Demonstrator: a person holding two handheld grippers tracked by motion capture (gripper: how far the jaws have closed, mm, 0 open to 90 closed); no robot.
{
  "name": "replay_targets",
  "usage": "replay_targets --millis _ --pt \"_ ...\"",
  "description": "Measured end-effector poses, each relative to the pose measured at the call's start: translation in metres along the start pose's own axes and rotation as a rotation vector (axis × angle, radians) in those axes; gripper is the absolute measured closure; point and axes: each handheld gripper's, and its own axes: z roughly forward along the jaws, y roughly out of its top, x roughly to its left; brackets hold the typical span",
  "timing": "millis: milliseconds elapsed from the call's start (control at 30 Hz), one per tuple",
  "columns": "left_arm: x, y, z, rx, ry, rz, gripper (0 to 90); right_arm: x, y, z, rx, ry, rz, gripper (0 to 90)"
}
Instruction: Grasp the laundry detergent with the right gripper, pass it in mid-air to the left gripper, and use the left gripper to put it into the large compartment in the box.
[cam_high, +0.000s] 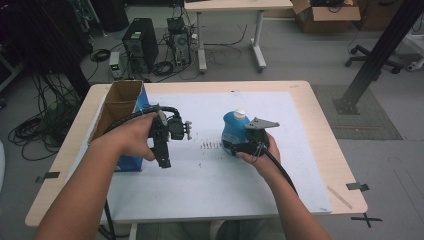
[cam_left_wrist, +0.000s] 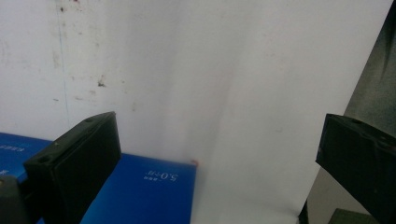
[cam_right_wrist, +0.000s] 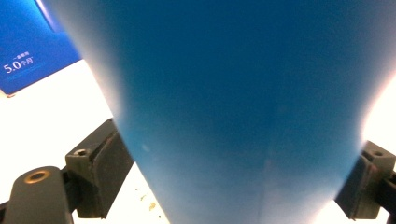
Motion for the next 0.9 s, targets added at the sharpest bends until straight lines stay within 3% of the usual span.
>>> replay_targets --millis 900 --pt "-0.0013 0.0004 0.0025 -0.007 -0.003 -0.002 0.2 0.0009 -0.0010 0.0009 -0.010 -0.002 0.000 29.7"
